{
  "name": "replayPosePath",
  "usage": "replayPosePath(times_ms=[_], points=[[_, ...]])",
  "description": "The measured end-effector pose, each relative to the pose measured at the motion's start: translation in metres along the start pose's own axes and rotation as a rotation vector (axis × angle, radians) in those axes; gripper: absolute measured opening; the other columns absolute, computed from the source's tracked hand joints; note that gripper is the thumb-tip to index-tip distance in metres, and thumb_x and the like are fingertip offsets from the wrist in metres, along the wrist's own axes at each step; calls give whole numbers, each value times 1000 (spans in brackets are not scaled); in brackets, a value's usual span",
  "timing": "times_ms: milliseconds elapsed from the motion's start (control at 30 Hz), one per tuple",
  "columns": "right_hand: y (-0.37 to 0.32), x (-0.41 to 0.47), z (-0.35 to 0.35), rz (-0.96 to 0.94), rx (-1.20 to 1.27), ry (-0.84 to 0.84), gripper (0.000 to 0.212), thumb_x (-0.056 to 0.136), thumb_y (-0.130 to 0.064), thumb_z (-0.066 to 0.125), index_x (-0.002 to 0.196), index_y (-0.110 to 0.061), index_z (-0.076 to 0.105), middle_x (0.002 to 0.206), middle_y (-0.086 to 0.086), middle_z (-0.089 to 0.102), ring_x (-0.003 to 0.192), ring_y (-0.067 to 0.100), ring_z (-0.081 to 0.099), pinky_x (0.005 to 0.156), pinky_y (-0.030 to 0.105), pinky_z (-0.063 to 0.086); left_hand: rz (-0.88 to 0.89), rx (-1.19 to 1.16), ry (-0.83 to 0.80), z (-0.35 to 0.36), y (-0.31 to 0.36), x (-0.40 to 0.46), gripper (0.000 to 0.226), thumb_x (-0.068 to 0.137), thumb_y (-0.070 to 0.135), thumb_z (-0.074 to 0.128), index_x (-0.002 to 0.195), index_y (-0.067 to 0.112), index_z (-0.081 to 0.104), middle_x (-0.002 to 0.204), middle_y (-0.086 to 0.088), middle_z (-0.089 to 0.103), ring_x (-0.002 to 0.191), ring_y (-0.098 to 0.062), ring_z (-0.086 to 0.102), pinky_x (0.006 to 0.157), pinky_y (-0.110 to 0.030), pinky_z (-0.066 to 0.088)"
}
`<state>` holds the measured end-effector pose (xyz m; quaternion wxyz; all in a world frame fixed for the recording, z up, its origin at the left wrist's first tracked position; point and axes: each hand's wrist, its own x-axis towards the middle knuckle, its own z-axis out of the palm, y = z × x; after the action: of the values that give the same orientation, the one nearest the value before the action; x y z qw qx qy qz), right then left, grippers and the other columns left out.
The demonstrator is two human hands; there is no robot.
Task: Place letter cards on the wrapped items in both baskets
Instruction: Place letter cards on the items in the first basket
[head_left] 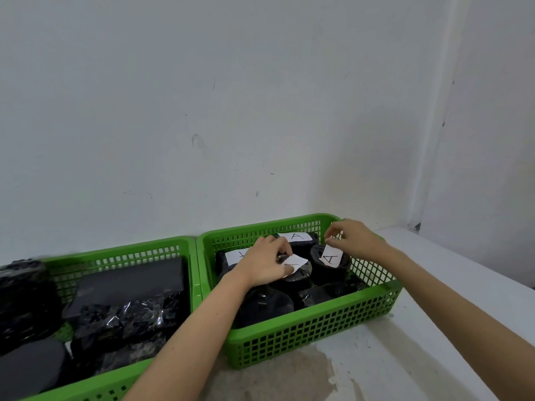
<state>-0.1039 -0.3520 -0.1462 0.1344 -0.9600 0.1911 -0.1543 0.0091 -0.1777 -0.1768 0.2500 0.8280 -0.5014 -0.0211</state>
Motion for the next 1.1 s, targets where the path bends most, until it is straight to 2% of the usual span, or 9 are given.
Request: replayPosePath(times_ms=[100, 233, 400, 533, 600, 733, 867, 967, 1100], points=[[-17, -14, -20, -58, 81, -388, 23, 85, -28, 64, 107, -22, 61, 97, -9, 61, 96, 13, 57, 82, 22, 45, -24, -113, -24, -1, 2, 0, 8, 81, 16, 59, 82, 21, 54, 92, 1, 53, 91, -19, 49, 77, -26, 37], [-48, -27, -6, -154, -237, -780, 46, 88, -22, 60, 132, -10, 51, 129, 6, 58, 117, 24, 55, 93, 32, 44, -89, -188, -93, -1, 3, -3, 7, 84, 13, 54, 87, 17, 58, 83, 4, 57, 83, -17, 51, 75, -27, 38], [-56, -11, 10, -122, -379, -949, 53, 91, -18, 55, 140, -4, 40, 144, 13, 44, 131, 29, 43, 108, 38, 36, -109, -199, -157, 0, 3, -4, 11, 85, 14, 52, 91, 15, 62, 87, 0, 58, 84, -17, 51, 66, -23, 37], [-45, -6, 4, -122, -214, -925, 50, 87, -14, 63, 132, -2, 46, 136, 18, 52, 109, 22, 52, 88, 27, 44, -126, -217, -155, 1, 1, -3, 18, 86, 15, 51, 96, 11, 65, 95, -1, 60, 97, -22, 58, 84, -32, 45], [-34, -4, -8, -131, -17, -873, 51, 79, -13, 71, 125, 0, 53, 124, 18, 61, 101, 22, 57, 82, 23, 47, -130, -226, -154, 1, 0, -3, 10, 87, 18, 50, 87, 16, 60, 95, -1, 59, 95, -21, 56, 82, -31, 43], [-9, 2, -37, -97, 654, -659, 54, 66, -13, 73, 117, -5, 57, 107, 9, 66, 94, 22, 67, 83, 26, 55, -156, -479, -97, -3, 8, -2, 24, 82, 43, 46, 73, 23, 55, 86, -1, 57, 81, -16, 50, 75, -27, 37], [12, 6, -37, -208, 1377, -509, 65, 40, -21, 95, 100, -15, 71, 93, 1, 75, 88, 16, 72, 76, 31, 58, -238, -942, -88, -12, 13, 0, 49, 90, 58, 32, 107, 19, 56, 89, -1, 63, 84, -13, 60, 77, -23, 44], [16, 5, -16, -232, 1516, -589, 63, 49, -17, 92, 108, -17, 70, 99, 4, 74, 94, 17, 71, 81, 34, 57, -216, -1155, -264, -14, 12, -4, 49, 87, 47, 45, 125, 16, 49, 93, -8, 65, 80, -18, 63, 75, -25, 52], [20, 3, -4, -130, 1511, -557, 67, 49, -15, 90, 111, -16, 64, 104, 8, 72, 91, 26, 71, 83, 43, 58, -194, -1073, -195, -12, 13, -4, 24, 96, 33, 45, 106, 16, 57, 80, 0, 60, 64, -10, 56, 61, -17, 48]])
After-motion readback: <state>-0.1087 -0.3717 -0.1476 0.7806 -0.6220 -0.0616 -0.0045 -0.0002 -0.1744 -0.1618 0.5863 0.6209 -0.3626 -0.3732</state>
